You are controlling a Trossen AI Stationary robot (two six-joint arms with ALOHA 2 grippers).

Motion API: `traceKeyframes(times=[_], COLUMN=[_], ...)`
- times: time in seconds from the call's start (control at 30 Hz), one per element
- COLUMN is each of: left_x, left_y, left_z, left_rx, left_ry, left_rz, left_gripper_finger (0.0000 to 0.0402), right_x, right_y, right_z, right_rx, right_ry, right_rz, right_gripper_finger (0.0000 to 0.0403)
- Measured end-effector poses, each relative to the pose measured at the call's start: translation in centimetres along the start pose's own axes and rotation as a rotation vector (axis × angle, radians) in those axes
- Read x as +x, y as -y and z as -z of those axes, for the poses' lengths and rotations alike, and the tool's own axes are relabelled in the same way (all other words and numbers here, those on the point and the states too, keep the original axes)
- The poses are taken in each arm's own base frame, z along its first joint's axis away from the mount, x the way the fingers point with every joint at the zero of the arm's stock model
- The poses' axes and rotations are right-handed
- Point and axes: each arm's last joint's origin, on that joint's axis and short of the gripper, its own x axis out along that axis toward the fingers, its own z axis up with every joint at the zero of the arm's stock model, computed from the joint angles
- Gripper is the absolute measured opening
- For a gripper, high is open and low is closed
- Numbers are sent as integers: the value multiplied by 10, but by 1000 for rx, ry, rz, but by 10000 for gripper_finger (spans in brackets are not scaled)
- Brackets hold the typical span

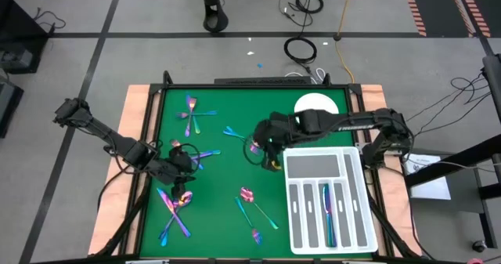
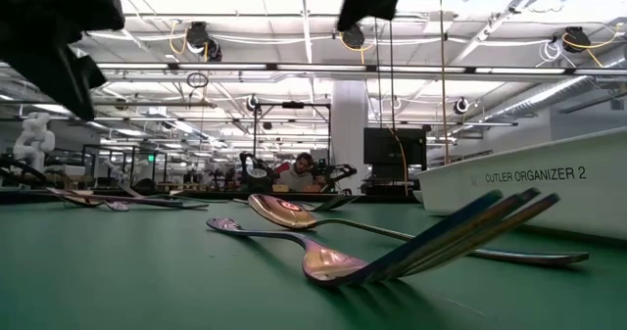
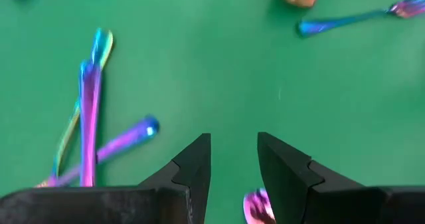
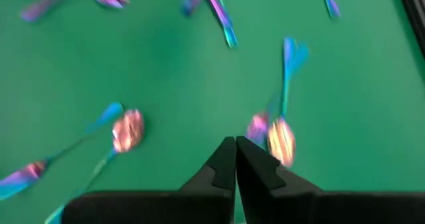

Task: Sort silverware
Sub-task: Put the middle left knife into the utensil organizer

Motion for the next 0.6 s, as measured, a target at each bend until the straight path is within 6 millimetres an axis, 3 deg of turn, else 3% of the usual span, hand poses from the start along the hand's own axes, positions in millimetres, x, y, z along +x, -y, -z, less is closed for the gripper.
traceKeyframes(times=[0.3, 0.6], left_x=[-1, -9], left_y=[-5, -17], left_z=[9, 13], left_rx=[-165, -271], left_ry=[-134, -306], left_rz=[-10, -117], left_gripper_finger=[125, 125], right_x=[11, 49], right_y=[31, 33], right_z=[-34, -36], right_rx=[-144, -214], right_ry=[264, 236], right_rz=[-149, -138], right_gripper_finger=[0, 0])
